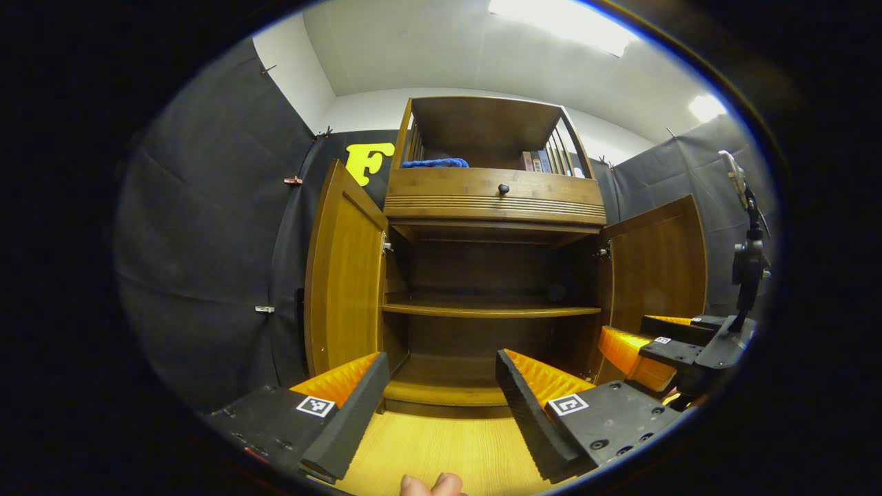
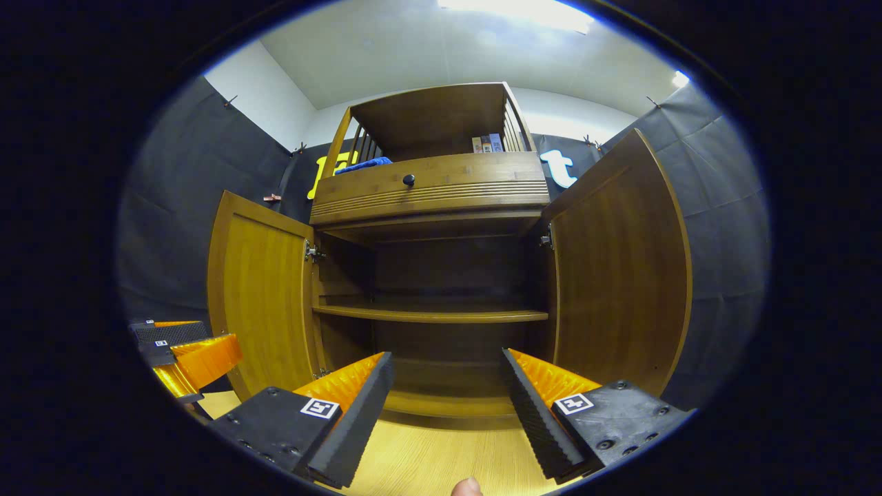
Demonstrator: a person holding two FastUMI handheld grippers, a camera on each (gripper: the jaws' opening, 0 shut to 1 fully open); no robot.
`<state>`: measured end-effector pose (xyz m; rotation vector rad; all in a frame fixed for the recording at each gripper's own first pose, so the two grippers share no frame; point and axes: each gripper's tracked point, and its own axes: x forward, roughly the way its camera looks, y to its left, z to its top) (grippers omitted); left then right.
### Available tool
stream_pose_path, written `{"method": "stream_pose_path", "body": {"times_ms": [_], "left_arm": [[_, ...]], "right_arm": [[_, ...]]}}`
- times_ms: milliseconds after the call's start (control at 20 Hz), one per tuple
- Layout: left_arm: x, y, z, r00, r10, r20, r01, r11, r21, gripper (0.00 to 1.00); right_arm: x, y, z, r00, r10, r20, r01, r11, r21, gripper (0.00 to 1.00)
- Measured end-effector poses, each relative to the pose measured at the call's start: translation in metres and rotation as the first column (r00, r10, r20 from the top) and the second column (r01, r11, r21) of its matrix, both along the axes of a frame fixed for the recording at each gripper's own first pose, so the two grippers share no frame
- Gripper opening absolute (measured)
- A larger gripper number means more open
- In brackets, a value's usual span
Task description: Open the right door of the double-door shoe cabinet with the right hand, and open the left door with the left hand.
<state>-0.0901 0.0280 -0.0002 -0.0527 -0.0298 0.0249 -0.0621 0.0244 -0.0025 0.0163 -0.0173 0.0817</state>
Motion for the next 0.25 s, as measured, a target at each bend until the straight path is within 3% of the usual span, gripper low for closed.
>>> {"method": "stream_pose_path", "body": {"times_ms": [250], "left_arm": [[0.0001, -0.0015, -0.0001, 1.000, -0.003, -0.004, 0.003, 1.000, -0.004, 0.96]], "right_arm": [[0.0018, -0.0031, 0.0021, 1.000, -0.007, 0.005, 0.007, 1.000, 0.004, 0.97]]}}
